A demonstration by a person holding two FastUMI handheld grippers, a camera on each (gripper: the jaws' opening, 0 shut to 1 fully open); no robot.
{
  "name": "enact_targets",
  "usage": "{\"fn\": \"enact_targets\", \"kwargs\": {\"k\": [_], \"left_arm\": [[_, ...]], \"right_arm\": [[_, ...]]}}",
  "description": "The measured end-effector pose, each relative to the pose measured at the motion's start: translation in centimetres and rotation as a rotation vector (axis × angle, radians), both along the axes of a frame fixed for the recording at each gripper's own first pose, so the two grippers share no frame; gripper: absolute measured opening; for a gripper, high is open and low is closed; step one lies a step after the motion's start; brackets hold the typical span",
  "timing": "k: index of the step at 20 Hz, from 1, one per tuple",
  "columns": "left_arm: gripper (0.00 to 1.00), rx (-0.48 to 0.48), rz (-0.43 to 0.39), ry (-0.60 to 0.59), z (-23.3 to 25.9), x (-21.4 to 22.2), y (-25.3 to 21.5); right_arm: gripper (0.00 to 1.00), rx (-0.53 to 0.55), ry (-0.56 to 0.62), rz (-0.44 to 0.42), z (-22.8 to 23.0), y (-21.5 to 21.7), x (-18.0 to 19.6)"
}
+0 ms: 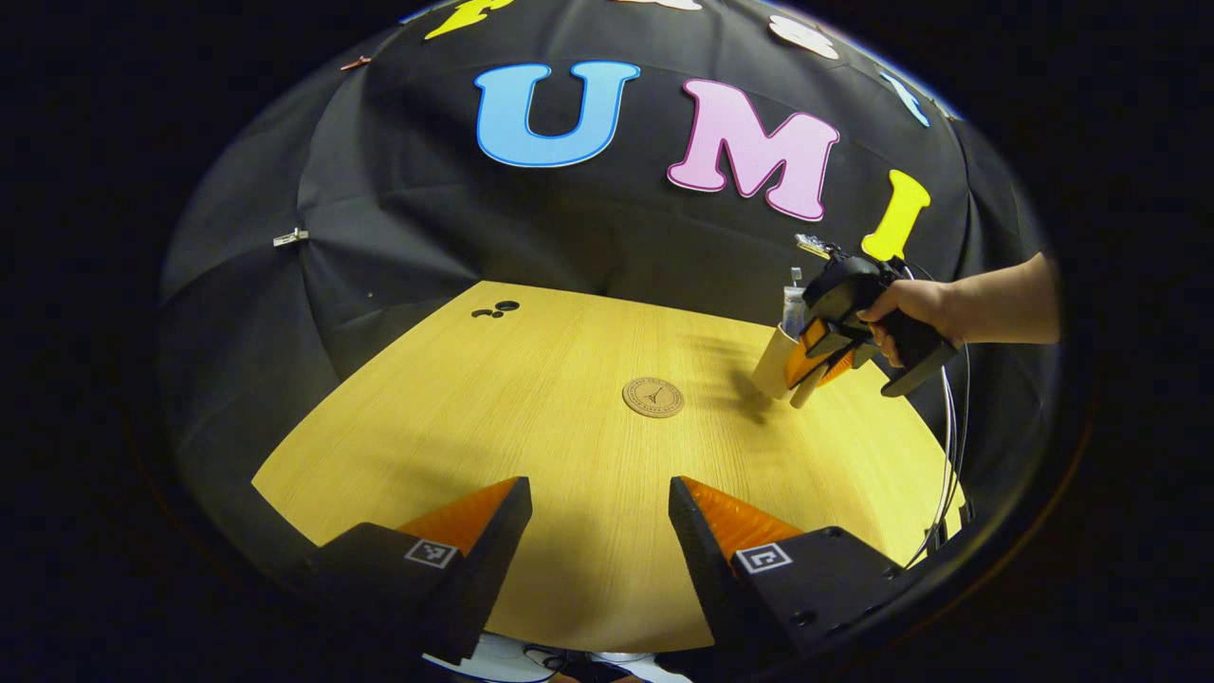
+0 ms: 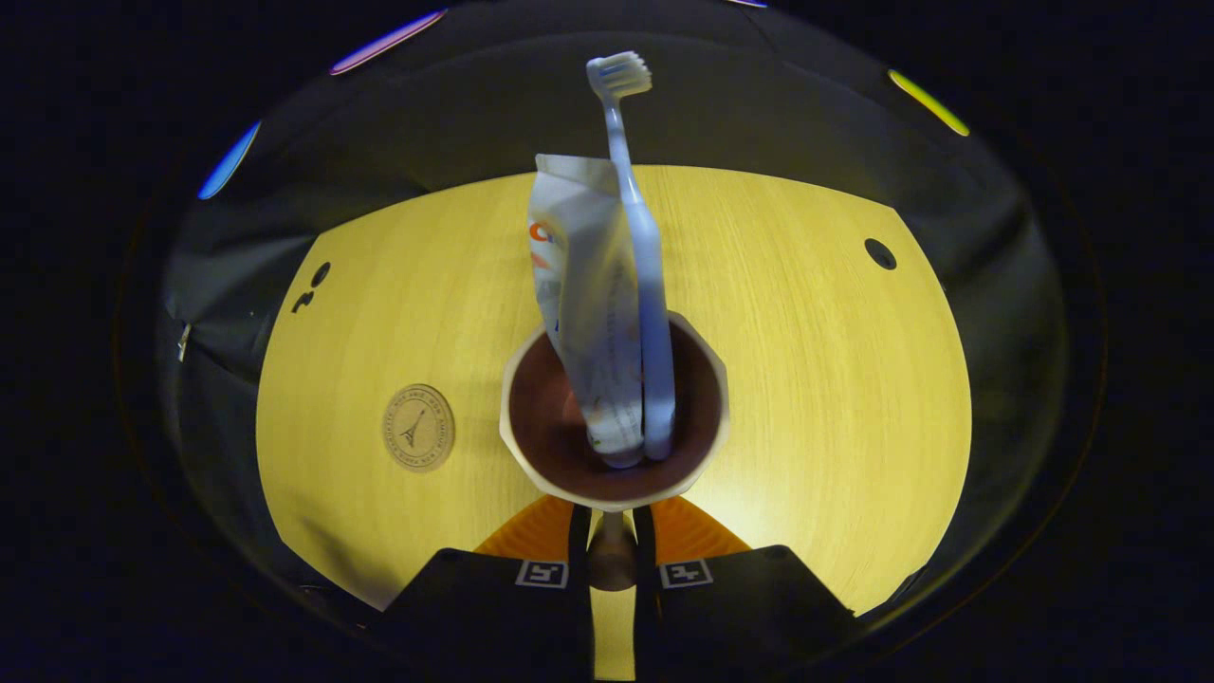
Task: Put the toothbrush and toothpaste on the desktop into the cup, then pick up the cup and place it on the coaster on the desktop.
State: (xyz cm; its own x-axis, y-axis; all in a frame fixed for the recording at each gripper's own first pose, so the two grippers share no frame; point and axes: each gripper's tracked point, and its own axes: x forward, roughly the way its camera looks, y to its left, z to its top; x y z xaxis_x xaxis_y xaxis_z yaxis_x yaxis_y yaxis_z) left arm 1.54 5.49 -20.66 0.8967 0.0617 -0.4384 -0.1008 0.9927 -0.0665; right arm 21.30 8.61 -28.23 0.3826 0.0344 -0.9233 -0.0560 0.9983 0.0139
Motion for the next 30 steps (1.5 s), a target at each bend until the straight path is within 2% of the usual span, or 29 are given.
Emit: {"fn": "enact_targets", "kwargs": {"k": [4,10,20,30], "left_arm": [[0.91,-0.032,0.016,0.014,-0.9,-0.1,0.7],[0.91,-0.061,0.063,0.019,-1.6,-1.0,2.3],[0.91,-0.08,0.143,0.072,-3.5,-3.6,6.1],[0.91,-0.049,0.146,0.105,-4.5,-4.8,6.8]], "right_arm": [[0.2,0.008,-0.012,0.097,0.8,4.3,-0.4],[0.2,0.002,0.023,0.196,-1.0,10.3,-1.5],[0.2,-0.014,0.055,0.252,-3.2,14.3,-1.7],[0.2,-0.073,0.072,0.292,-5.4,16.3,-2.1]]}}
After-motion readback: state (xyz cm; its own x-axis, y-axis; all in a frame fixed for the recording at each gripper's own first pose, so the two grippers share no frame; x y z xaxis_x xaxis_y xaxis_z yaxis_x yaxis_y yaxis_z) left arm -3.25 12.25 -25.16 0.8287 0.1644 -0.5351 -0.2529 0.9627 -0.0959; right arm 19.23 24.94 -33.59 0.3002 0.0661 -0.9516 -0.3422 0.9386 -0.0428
